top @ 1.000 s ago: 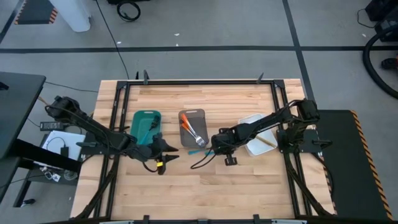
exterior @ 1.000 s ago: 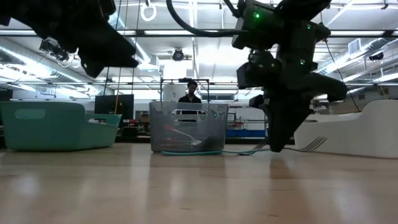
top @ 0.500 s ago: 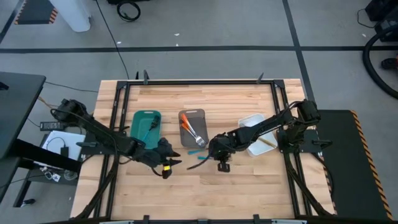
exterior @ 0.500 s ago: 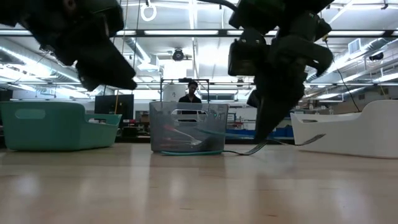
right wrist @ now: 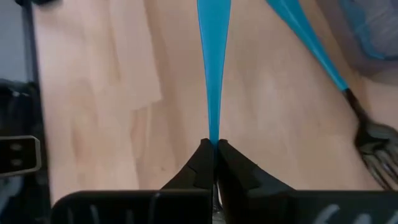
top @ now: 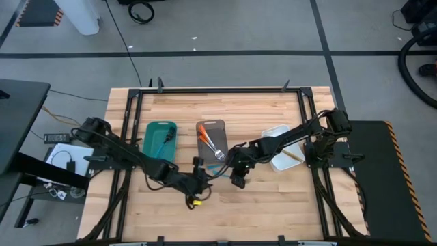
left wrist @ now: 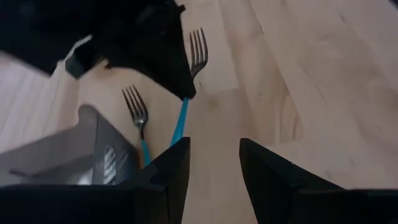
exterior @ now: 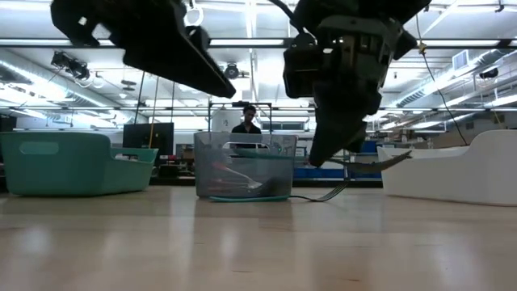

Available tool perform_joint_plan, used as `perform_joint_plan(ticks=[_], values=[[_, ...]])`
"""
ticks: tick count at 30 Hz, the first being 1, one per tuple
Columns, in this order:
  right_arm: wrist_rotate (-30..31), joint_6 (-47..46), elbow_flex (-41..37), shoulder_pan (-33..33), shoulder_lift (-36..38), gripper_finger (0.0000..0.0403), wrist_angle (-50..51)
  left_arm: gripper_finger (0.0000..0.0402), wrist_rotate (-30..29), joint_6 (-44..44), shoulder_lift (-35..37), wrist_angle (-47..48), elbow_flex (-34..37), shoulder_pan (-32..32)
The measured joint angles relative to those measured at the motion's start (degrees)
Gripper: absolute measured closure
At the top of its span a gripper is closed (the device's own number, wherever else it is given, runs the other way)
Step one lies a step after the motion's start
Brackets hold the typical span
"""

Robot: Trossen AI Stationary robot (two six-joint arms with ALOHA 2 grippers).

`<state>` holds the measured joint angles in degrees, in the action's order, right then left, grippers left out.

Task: Sort silverware by color (type)
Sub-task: Put the blue fork into the green bin

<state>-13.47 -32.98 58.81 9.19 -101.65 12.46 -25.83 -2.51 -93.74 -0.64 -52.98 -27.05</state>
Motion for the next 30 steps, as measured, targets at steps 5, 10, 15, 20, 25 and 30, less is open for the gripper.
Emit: perform_joint_plan(ticks=[5,10,15,20,25,30], values=[[-1.47,-3.2,0.02,0.0,0.02,0.039,-2.65,0.0253,-0.46,7.08,-3.14,2.56,-3.56,-0.02],[-1.84,-6.31,0.02,0.0,0.04,0.039,-5.3,0.0253,-2.85,12.78,-4.87,2.78,-4.44,-0.04],[-2.75,-9.68,0.02,0.0,0.04,0.039,-8.83,0.0253,-5.83,16.12,-4.84,2.75,-4.44,-0.17],[-2.76,-11.86,0.04,-0.02,0.07,0.039,-11.78,0.0253,-7.94,18.72,-5.16,2.81,-4.44,-0.61],[-2.83,-12.63,0.04,0.0,0.07,0.039,-14.34,0.0253,-9.05,18.87,-5.58,3.36,-4.44,-0.63],[-3.1,-13.37,0.07,-0.02,0.07,0.039,-16.62,0.0253,-9.13,19.59,-5.72,3.52,-4.4,-0.44]])
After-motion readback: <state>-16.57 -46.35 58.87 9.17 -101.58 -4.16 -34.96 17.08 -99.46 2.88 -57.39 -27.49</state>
